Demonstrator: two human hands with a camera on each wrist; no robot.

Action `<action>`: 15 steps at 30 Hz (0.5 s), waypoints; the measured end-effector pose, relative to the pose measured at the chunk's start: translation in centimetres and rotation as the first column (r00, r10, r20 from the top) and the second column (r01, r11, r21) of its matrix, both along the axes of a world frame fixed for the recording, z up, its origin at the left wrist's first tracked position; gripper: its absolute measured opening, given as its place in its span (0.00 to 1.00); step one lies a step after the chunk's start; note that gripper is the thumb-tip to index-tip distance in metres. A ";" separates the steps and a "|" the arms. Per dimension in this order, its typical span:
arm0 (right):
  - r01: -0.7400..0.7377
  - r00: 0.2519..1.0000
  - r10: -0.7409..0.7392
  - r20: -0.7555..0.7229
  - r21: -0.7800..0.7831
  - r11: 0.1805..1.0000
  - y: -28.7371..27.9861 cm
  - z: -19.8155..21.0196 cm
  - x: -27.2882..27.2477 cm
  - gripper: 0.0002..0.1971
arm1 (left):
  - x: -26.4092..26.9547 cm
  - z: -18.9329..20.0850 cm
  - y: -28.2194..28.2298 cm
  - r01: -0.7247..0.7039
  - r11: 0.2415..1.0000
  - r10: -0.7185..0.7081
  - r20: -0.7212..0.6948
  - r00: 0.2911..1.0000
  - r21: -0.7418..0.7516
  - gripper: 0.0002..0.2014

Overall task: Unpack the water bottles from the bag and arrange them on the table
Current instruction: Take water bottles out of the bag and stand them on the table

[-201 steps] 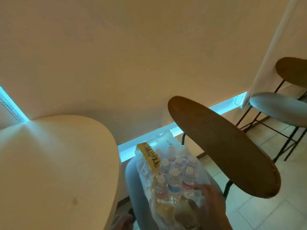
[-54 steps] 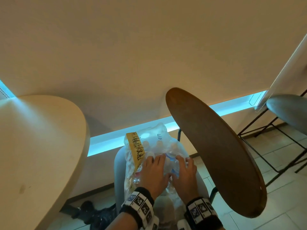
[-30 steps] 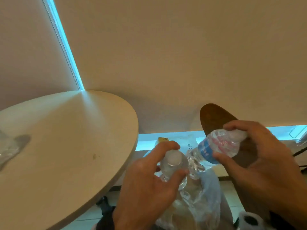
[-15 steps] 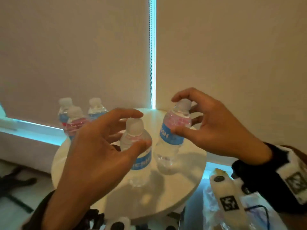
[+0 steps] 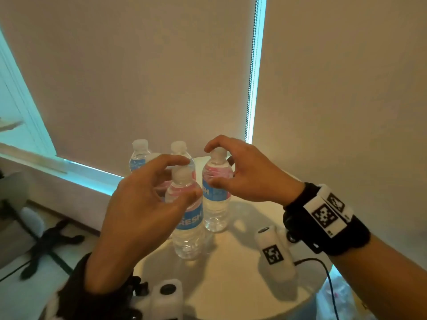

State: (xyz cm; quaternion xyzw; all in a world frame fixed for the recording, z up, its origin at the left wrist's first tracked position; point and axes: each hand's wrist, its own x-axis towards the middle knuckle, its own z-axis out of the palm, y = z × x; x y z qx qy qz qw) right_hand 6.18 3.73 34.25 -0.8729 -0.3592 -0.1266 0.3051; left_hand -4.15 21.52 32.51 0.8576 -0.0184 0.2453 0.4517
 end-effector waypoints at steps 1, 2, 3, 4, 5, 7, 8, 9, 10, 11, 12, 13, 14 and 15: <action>0.000 1.000 0.000 0.002 -0.002 1.000 0.2 0.0 0.1 0.27 | 0.0 0.1 -0.1 0.001 1.000 -0.001 -0.010 1.000 0.028 0.27; -0.001 1.000 0.001 0.005 -0.001 1.000 0.3 -0.1 0.2 0.27 | -0.1 0.3 -0.1 -0.001 0.997 0.002 -0.013 1.000 0.072 0.29; -0.005 1.000 0.005 0.008 0.001 1.000 0.4 -0.1 0.2 0.27 | -0.3 0.4 -0.2 -0.010 0.991 0.012 -0.010 1.000 0.134 0.30; -0.009 1.000 0.009 0.012 0.003 1.000 0.5 -0.2 0.1 0.28 | -0.4 0.6 -0.3 -0.027 0.978 0.027 -0.001 1.000 0.209 0.31; -0.011 1.000 0.010 0.017 0.004 1.000 0.5 -0.3 0.1 0.29 | -0.6 0.8 -0.3 -0.046 0.956 0.046 0.010 0.999 0.291 0.32; -0.007 1.000 0.007 0.022 0.007 1.000 0.3 -0.6 -0.1 0.32 | -0.8 1.1 -0.4 -0.086 0.895 0.081 0.031 0.996 0.438 0.34; -0.002 1.000 0.001 0.014 0.012 1.000 0.2 -0.6 -0.3 0.34 | -1.0 1.2 -0.3 -0.102 0.867 0.094 0.041 0.995 0.487 0.34; 0.008 1.000 -0.008 -0.001 0.019 1.000 0.0 -0.6 -0.5 0.36 | -1.1 1.3 -0.3 -0.114 0.848 0.103 0.050 0.993 0.517 0.34; 0.022 1.000 -0.021 -0.015 0.026 0.999 -0.4 -0.6 -0.7 0.37 | -1.2 1.4 -0.3 -0.120 0.839 0.103 0.063 0.993 0.530 0.36; 0.038 0.999 -0.037 -0.020 0.035 0.999 -0.9 -0.6 -1.1 0.39 | -1.3 1.5 -0.2 -0.119 0.840 0.093 0.076 0.993 0.529 0.37; 0.060 0.998 -0.059 -0.018 0.049 0.997 -1.6 -0.6 -1.4 0.38 | -1.4 1.5 -0.2 -0.109 0.852 0.075 0.087 0.993 0.512 0.38; 0.084 0.996 -0.084 -0.010 0.068 0.994 -2.7 -0.7 -1.9 0.37 | -1.6 1.5 -0.4 -0.094 0.870 0.052 0.099 0.994 0.484 0.39; 0.114 0.993 -0.114 -0.007 0.093 0.989 -3.9 -0.8 -2.5 0.35 | -1.7 1.4 -0.6 -0.068 0.892 0.023 0.107 0.994 0.447 0.38; 0.149 0.989 -0.148 -0.011 0.122 0.981 -5.5 -1.0 -3.2 0.32 | -1.8 1.1 -1.1 -0.031 0.915 -0.018 0.118 0.993 0.403 0.36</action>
